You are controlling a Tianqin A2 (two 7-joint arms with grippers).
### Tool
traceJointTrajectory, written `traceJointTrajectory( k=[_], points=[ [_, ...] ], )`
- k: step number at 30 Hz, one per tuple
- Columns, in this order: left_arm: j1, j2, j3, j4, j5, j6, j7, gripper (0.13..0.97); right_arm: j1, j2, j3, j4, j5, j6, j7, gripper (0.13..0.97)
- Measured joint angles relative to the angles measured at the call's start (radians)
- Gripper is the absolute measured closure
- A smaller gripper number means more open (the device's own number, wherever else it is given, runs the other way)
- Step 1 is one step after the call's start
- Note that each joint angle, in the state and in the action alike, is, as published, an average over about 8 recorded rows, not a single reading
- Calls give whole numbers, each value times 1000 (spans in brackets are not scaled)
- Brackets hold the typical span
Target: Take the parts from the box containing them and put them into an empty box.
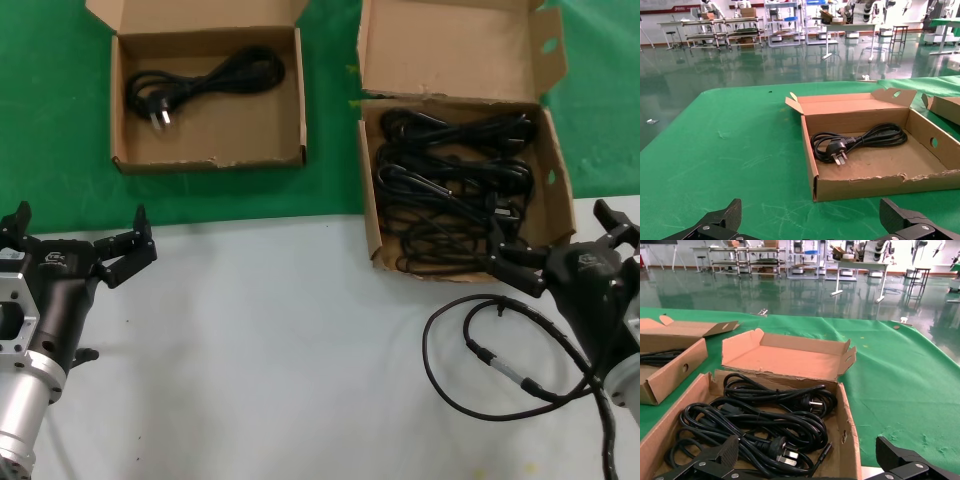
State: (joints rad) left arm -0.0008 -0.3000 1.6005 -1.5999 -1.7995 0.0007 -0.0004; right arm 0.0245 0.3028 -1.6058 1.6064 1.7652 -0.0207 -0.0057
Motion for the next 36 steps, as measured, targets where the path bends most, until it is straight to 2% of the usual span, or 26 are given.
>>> traceJointTrajectory(
  k=[36],
  points=[
    [0, 0, 0, 0, 0, 0, 0, 132, 0, 0, 0, 0, 0, 0, 0, 129]
  ],
)
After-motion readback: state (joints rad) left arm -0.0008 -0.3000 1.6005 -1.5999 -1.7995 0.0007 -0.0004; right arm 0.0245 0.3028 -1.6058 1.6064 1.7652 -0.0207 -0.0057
